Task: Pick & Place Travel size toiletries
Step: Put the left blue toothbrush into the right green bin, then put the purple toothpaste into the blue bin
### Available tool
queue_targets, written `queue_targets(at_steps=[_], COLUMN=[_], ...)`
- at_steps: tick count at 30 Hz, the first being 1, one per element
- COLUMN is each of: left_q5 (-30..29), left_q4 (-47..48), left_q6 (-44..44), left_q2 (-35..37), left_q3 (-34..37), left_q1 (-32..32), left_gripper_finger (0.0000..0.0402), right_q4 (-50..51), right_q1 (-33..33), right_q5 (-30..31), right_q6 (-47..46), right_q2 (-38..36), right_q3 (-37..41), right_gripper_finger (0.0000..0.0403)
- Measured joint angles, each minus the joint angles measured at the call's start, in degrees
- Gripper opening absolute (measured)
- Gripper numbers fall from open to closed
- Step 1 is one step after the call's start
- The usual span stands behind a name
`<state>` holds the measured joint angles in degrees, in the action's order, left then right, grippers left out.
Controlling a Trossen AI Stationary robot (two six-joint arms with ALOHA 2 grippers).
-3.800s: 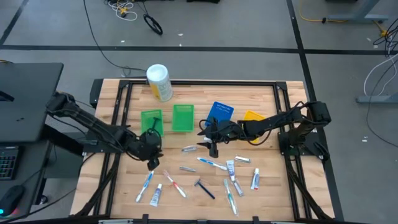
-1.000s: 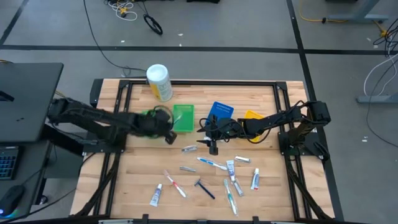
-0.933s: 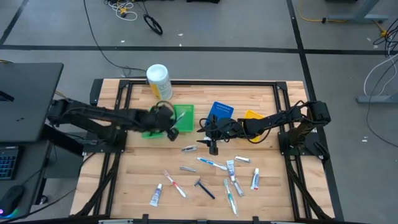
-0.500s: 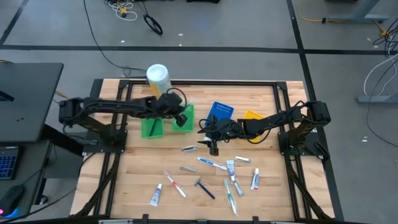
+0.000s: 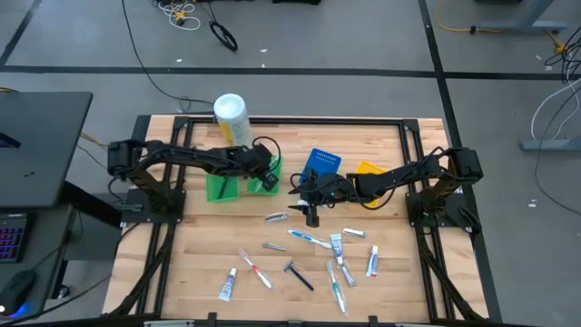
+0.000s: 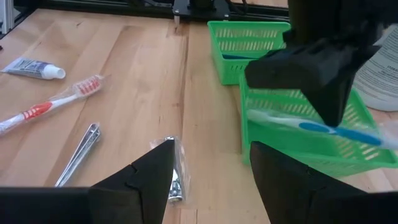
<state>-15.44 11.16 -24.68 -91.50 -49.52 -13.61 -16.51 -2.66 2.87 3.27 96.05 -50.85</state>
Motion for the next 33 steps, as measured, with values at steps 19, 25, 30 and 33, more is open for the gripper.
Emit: queue_targets(at_steps=[19, 25, 30, 33], left_q5=[2.1, -0.5, -0.6, -0.4], left_q4=[11.2, 17.8, 21.7, 23.1], left_q6=[6.5, 6.4, 1.3, -3.8], left_q2=[8.0, 18.0, 24.3, 25.6], left_q3=[-3.1, -3.1, -3.2, -3.1], left_q1=[2.1, 7.6, 13.7, 17.9], left_gripper_finger=[0.0131, 0.0128, 0.0120, 0.0117], right_q4=[0.0, -0.3, -0.4, -0.5], right_q1=[0.0, 0.0, 0.0, 0.0], right_q5=[0.0, 0.0, 0.0, 0.0], right_q6=[0.0, 0.0, 0.0, 0.0], right_q2=[0.0, 0.0, 0.0, 0.0], right_q3=[0.0, 0.0, 0.0, 0.0], right_gripper_finger=[0.0220, 0.0220, 0.0220, 0.0220])
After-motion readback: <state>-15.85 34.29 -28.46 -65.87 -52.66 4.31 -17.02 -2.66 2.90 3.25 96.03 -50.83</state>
